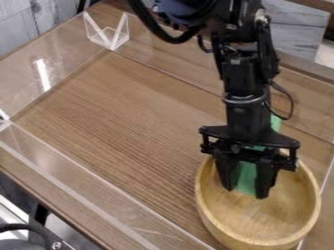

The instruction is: Put the green block in the brown bowl

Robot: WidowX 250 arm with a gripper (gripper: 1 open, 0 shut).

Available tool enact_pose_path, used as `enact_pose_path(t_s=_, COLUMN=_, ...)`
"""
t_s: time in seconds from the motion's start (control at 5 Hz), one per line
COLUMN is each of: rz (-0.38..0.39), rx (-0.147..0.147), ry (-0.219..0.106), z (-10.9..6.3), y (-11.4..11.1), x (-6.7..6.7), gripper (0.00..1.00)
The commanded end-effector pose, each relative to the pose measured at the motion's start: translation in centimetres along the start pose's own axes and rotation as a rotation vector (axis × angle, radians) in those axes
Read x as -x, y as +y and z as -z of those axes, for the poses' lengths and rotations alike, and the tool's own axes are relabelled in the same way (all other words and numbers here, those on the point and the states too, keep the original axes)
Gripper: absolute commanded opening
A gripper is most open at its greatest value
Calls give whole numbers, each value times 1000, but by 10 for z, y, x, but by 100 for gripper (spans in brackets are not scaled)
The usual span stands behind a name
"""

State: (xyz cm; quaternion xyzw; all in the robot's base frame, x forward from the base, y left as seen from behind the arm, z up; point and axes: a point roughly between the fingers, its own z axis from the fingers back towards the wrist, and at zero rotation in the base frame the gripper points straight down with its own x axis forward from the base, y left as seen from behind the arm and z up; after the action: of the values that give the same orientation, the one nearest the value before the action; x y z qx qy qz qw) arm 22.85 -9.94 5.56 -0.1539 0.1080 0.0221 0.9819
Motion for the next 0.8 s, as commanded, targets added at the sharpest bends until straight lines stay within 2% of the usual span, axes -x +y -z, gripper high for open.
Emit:
enact_pose_path(t_s=0.0, rz=11, rx=17, ry=-44, z=-13, y=-3, x=-10, gripper=0)
enact_pose_path(t_s=0.6, rz=21, rx=20, ry=-17, z=-14, y=0, x=-10, gripper=0)
